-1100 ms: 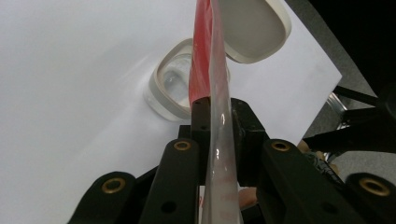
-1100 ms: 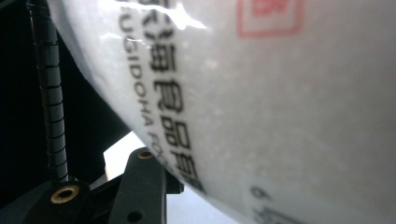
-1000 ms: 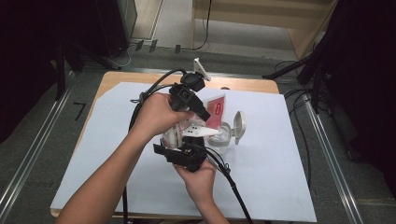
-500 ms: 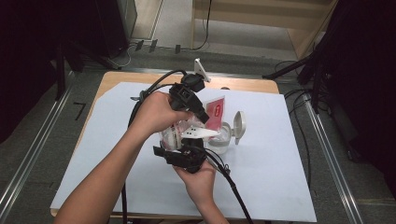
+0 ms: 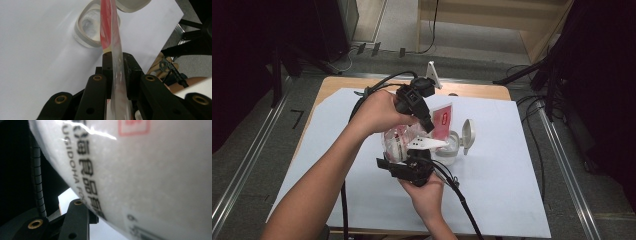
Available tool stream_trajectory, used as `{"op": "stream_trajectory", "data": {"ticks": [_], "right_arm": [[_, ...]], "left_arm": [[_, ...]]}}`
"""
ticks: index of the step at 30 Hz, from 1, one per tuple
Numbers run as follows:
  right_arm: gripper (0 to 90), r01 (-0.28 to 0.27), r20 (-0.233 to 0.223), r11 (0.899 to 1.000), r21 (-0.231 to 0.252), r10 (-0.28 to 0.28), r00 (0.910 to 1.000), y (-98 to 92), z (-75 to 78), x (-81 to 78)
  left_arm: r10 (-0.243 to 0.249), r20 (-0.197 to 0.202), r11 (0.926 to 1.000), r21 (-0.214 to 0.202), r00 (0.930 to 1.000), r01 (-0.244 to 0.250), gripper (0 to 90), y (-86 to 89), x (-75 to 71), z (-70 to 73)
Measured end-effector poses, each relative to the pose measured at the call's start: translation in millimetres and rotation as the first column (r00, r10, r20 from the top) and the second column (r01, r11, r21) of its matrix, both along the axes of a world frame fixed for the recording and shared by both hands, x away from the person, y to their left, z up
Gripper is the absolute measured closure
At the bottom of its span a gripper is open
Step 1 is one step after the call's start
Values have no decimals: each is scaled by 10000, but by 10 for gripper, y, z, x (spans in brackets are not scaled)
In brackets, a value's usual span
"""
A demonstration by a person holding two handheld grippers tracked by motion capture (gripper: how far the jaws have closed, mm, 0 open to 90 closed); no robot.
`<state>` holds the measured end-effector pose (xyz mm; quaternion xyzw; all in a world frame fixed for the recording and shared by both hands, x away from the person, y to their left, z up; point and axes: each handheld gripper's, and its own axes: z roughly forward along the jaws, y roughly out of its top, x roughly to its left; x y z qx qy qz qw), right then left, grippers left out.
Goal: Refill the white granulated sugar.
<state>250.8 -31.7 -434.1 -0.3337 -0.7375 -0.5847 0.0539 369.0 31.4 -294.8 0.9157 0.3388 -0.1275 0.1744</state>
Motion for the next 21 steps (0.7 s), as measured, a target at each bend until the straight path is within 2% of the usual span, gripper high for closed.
{"op": "stream_trajectory", "data": {"ticks": [2, 4, 6, 13, 18, 21], "right_arm": [[637, -43, -44, 9998, 178, 44, 10000, -17, -1, 3], [637, -12, -49, 9999, 148, 13, 10000, -20, 5, 0], [637, -5, -31, 9999, 121, 5, 10000, -23, 8, -3], [637, 15, 26, 9999, 114, -15, 10000, -29, 17, -13], [637, -79, -29, 9988, 488, 81, 10000, -56, 35, -5], [637, -49, -48, 9985, 536, 52, 10000, -61, 39, -5]], "left_arm": [[-86, -85, 9999, -103, 9999, 85, 828, 18, 20, 0], [-123, -192, 9997, -233, 9997, 118, 830, 33, 36, -3], [-130, -268, 9998, -147, 9996, 127, 838, 38, 45, -5], [-147, -37, 9992, -372, 9999, 146, 854, 38, 19, -21], [-65, -34, 9982, -591, 10000, 63, 850, 36, 17, -32], [-38, 93, 9970, -775, 9999, 45, 851, 37, 5, -46]]}}
